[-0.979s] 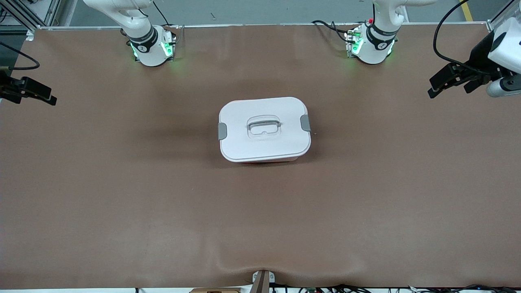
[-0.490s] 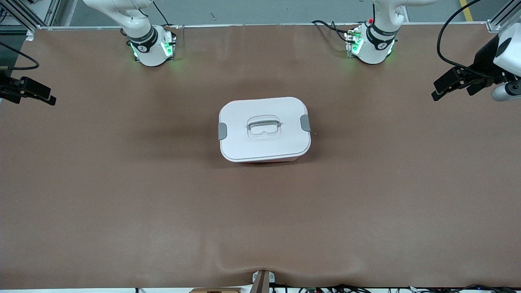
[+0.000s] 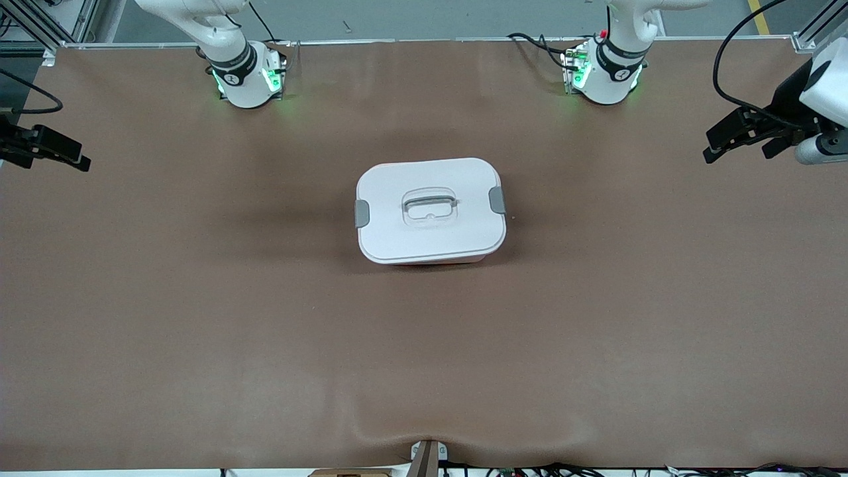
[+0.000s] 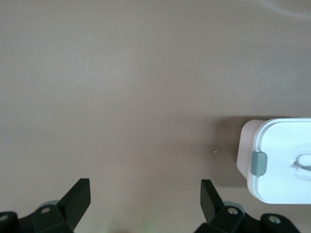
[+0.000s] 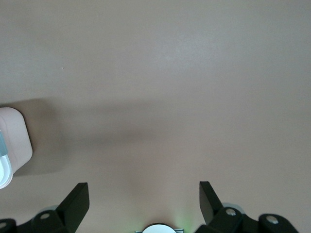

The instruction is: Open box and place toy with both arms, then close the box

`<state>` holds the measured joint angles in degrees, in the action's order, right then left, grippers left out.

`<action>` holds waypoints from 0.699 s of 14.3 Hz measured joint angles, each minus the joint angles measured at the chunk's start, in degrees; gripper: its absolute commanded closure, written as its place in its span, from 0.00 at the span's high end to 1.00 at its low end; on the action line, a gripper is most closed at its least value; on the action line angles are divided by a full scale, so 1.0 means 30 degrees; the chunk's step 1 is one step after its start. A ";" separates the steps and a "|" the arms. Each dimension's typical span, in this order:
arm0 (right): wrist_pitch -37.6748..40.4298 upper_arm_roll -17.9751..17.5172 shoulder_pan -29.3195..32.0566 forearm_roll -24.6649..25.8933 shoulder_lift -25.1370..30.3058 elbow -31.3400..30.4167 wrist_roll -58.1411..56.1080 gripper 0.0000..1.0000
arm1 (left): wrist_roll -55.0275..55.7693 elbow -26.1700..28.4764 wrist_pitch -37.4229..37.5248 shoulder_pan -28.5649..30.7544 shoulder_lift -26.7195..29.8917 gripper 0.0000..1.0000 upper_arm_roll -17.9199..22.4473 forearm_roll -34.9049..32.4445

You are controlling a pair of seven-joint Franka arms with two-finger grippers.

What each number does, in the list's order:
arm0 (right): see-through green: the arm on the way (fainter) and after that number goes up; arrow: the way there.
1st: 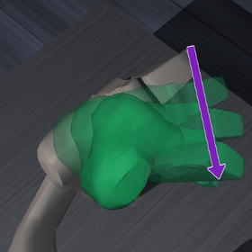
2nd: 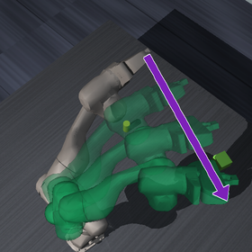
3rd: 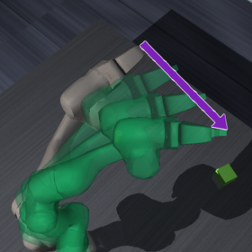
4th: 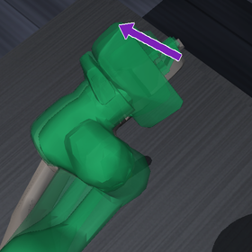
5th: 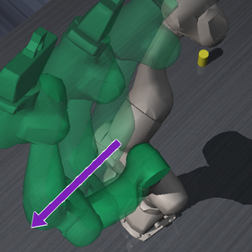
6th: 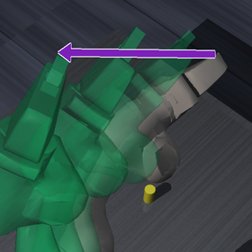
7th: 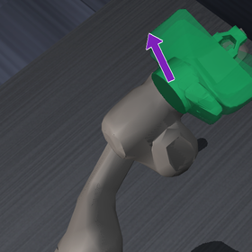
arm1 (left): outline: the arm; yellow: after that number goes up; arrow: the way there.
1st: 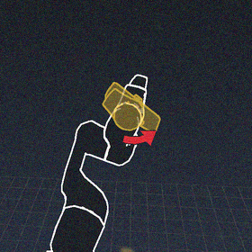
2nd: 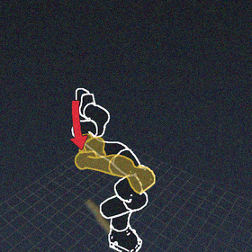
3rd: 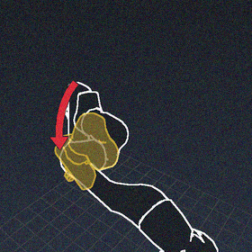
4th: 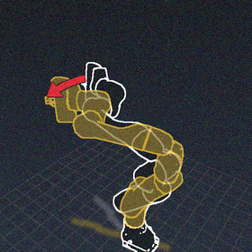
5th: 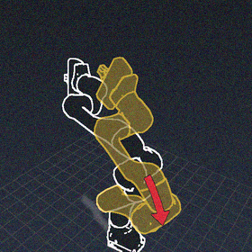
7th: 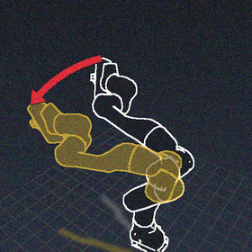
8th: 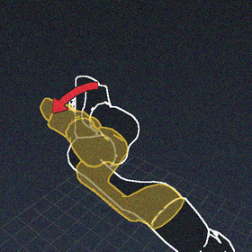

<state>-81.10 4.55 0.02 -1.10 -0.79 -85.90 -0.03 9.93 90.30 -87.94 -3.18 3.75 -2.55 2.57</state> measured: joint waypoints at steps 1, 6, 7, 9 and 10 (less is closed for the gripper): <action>0.0000 0.0000 0.0000 0.0000 0.0000 0.0002 0.0000 1.00 | -0.0245 0.0012 0.0000 0.0001 0.0000 1.00 0.0100 0.0000; 0.0001 0.0000 0.0000 0.0000 0.0000 0.0005 0.0000 1.00 | -0.0429 0.0125 0.0001 0.0007 -0.0008 1.00 0.0185 -0.0910; 0.0001 0.0000 0.0000 0.0000 0.0000 0.0006 0.0000 1.00 | -0.0429 0.0130 0.0001 0.0007 -0.0008 1.00 0.0185 -0.0951; 0.0008 0.0000 0.0000 0.0000 0.0000 0.0007 0.0000 1.00 | -0.0429 0.0133 0.0001 0.0007 -0.0028 1.00 0.0185 -0.0967; 0.0008 0.0000 0.0000 0.0000 0.0000 0.0007 0.0000 1.00 | -0.0429 0.0134 0.0000 0.0007 -0.0077 1.00 0.0184 -0.0968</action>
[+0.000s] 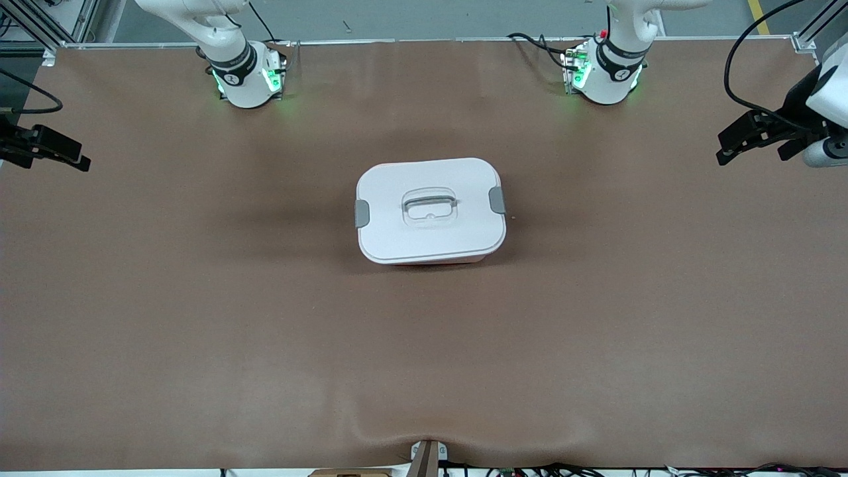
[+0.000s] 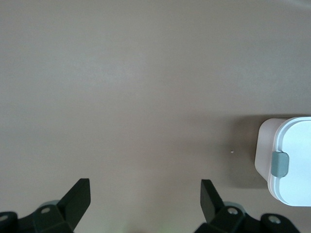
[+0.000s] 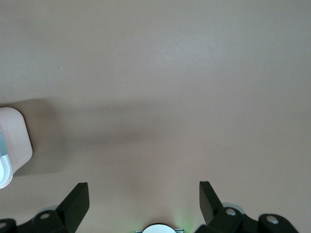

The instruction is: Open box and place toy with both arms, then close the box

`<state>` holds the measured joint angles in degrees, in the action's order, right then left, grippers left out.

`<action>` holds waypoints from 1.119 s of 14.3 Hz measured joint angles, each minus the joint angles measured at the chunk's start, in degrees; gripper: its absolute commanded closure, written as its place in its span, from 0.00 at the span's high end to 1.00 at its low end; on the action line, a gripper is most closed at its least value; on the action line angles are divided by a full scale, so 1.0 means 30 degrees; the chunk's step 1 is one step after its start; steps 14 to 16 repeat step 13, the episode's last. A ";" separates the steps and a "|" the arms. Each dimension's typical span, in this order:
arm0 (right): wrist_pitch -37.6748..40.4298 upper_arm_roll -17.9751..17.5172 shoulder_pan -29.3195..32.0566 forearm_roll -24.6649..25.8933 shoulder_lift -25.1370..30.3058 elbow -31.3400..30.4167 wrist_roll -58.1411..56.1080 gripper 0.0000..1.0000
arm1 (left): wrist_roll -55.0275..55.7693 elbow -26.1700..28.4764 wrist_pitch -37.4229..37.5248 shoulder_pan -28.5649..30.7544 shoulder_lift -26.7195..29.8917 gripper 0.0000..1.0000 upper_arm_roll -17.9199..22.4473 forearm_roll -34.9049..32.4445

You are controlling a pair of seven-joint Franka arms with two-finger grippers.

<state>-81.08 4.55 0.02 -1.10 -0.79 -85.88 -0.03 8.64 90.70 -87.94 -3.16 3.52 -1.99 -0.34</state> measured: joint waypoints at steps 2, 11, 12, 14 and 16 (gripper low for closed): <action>0.0005 0.0000 0.0000 0.0000 0.0000 0.0000 0.0000 1.00 | 0.0000 0.0000 -0.0005 0.0000 -0.0160 1.00 0.0000 -0.0003; 0.0012 -0.0005 -0.0001 0.0000 0.0000 0.0001 0.0000 1.00 | -0.0008 -0.0030 -0.0090 0.0065 -0.0277 1.00 0.0118 -0.0030; 0.0012 -0.0006 -0.0001 0.0000 0.0000 0.0001 0.0000 1.00 | -0.0008 -0.0031 -0.0090 0.0065 -0.0277 1.00 0.0118 -0.0030; 0.0013 -0.0008 -0.0003 0.0000 0.0000 0.0001 0.0000 1.00 | -0.0008 -0.0038 -0.0092 0.0063 -0.0278 1.00 0.0117 -0.0030; 0.0013 -0.0008 -0.0003 0.0000 0.0000 0.0001 0.0000 1.00 | -0.0008 -0.0038 -0.0092 0.0063 -0.0278 1.00 0.0117 -0.0030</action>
